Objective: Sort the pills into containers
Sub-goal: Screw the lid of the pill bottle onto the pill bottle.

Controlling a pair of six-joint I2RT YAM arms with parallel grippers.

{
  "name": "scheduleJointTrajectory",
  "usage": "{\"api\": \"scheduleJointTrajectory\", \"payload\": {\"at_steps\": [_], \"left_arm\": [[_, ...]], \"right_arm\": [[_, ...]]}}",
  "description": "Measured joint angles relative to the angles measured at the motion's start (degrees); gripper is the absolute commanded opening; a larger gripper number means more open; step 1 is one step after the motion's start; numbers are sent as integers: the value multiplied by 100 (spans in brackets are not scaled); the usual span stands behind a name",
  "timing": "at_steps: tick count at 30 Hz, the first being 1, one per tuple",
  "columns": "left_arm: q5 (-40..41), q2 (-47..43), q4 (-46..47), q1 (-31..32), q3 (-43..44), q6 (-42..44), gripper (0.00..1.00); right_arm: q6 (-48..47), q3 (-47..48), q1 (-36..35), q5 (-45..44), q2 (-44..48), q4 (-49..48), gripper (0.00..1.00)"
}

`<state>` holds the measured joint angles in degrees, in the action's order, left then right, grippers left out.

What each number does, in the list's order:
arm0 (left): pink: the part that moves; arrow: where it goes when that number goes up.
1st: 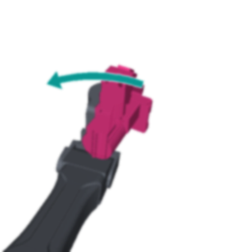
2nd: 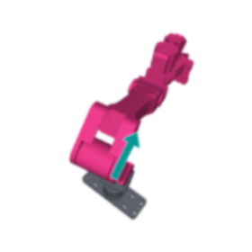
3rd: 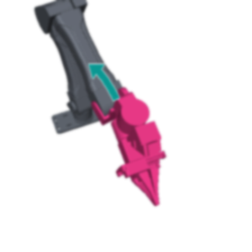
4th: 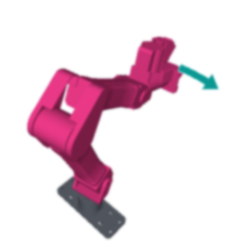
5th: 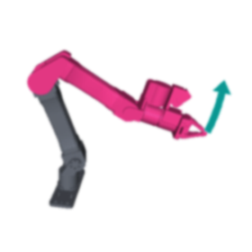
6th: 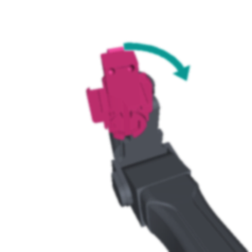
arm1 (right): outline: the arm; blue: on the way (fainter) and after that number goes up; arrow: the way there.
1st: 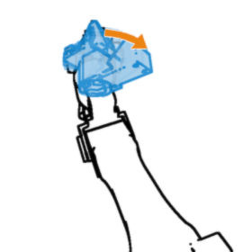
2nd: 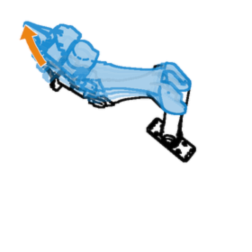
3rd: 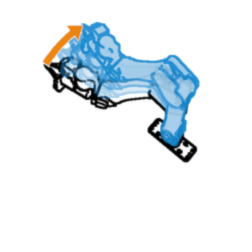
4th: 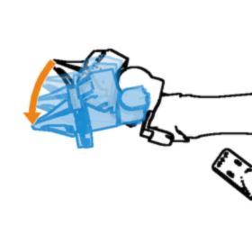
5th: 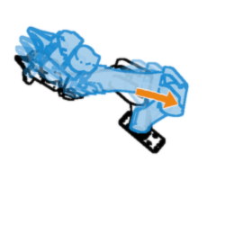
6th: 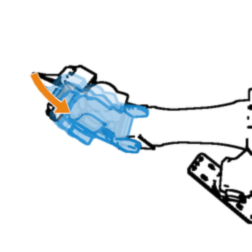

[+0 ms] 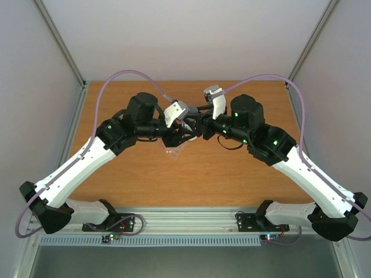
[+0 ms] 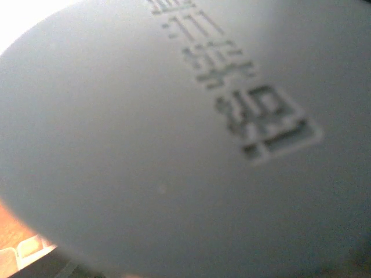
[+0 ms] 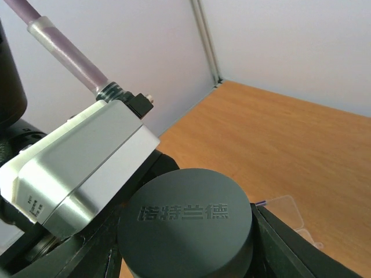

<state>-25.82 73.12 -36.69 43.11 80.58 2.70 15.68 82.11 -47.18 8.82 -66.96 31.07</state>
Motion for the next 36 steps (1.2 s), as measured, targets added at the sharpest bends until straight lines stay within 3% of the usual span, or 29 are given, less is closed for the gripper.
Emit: {"api": "scheduleJointTrajectory", "payload": {"at_steps": [10,22,26,30,36], "left_arm": [[210,-2,-26,0,0,-310,0],[428,-4,-44,-33,11,-566,0],[494,-26,-42,-66,11,-688,0],[472,-33,-42,-74,11,-728,0],[398,-33,-17,-76,11,-702,0]], "right_arm": [[83,-44,-544,-1250,-140,-131,21],[411,118,-739,-1836,-350,-76,22],[527,297,-815,-2046,-511,33,33],[566,317,-866,-2166,-525,44,52],[579,313,-883,-2208,-494,48,65]]}}
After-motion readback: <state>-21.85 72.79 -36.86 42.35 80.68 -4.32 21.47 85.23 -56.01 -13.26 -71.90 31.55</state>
